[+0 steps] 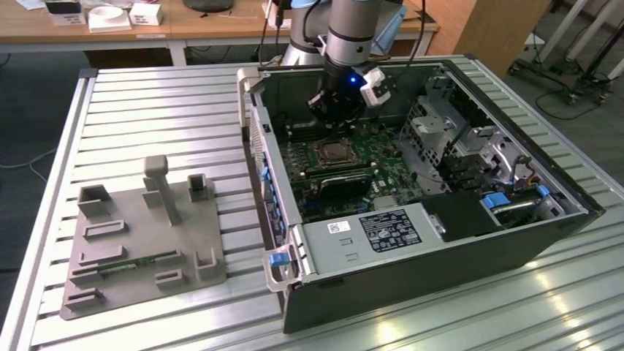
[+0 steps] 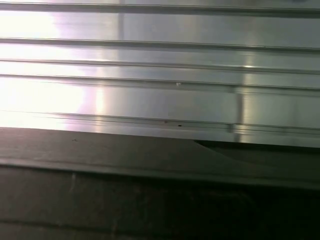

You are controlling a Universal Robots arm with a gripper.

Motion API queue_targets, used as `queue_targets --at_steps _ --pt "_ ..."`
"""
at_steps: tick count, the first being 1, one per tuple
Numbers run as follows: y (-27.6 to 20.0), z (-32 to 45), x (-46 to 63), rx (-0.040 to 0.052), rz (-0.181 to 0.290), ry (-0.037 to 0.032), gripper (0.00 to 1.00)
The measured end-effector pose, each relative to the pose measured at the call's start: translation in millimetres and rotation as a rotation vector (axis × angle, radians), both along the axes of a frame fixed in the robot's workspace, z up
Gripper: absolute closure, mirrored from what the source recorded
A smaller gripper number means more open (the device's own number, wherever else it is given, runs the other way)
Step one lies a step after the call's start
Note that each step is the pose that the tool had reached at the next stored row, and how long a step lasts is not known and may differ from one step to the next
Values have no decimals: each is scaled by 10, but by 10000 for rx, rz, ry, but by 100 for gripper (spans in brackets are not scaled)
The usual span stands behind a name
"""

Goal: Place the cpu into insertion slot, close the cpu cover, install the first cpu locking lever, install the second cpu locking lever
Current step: 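Install the first cpu locking lever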

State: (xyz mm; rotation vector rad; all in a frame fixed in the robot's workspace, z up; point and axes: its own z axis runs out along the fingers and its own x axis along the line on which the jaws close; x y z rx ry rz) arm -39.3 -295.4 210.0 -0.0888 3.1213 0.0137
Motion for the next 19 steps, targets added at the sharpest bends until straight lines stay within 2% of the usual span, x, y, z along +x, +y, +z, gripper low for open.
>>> queue_targets --at_steps 19 --pt "25 47 -28 0 0 -226 90"
